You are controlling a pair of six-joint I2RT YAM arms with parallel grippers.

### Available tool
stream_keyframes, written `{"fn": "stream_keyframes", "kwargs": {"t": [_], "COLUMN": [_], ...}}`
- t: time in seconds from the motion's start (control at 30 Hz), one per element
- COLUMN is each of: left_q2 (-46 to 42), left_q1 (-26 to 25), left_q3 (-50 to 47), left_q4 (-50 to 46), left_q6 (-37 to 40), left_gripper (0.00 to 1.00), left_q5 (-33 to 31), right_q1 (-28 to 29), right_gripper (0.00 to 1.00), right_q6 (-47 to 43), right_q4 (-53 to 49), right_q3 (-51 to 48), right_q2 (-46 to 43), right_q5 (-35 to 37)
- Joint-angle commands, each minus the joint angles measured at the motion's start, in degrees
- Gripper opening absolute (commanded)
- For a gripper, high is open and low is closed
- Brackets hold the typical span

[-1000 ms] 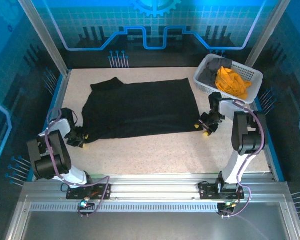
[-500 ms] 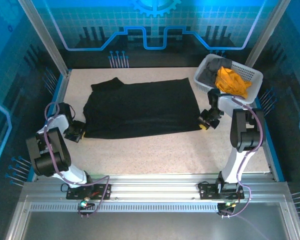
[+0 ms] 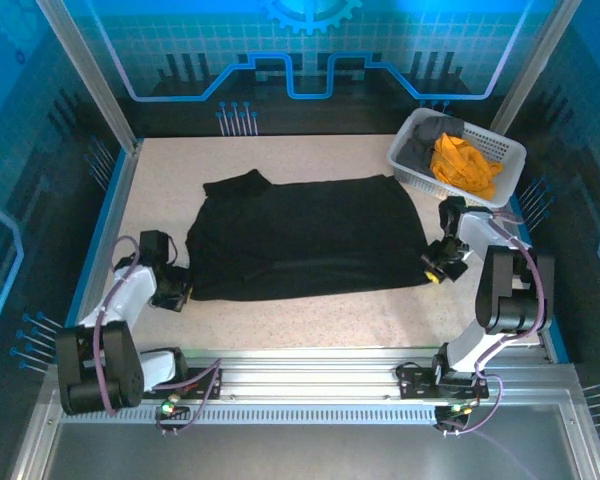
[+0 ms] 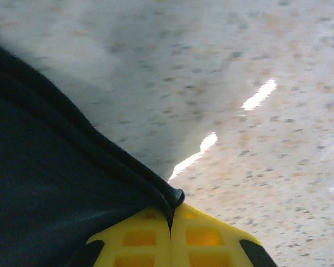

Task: Fold and stack the t-shirts

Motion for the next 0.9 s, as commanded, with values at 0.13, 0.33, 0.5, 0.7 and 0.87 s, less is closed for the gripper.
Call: {"fn": "stream_keyframes", "kwargs": {"t": [0.13,0.33,0.5,0.7,0.87], "left_q2": [-9.8,-15.7,-17.7,-11.7,-5.7], "left_q1": [-0.7,-0.8,-4.3,-21.6,-33.8], "left_q3": [-6.6,-1.1,5.0,4.2,-1.2], "left_q4": [-5.1,-11.6,-13.1,1.9,15.7], "left_q6": [-10.7,-10.1,-11.2,-20.7,-35.3], "left_gripper": [0.17,0.48,0.5,0.57,0.6], "left_q5": [-1.9,-5.9,-5.5,1.8,-1.0], "right_q1": [-3.0,-0.7,7.3,22.8,29.8], "right_gripper": [0.04,0.53,0.61,0.63,0.66], "right_q6": [-0.2,-2.6,-8.2,-14.6,-13.7], "right_q4": [-0.6,-1.8,2.6,16.0,22.9], "right_q3": [-3.8,0.9,6.8,9.6,8.4], "right_q2": [-3.0,-8.0,-11.4,-8.9,-6.8], "right_q5": [-0.2,0.5,-5.2,-24.8,-34.6]}}
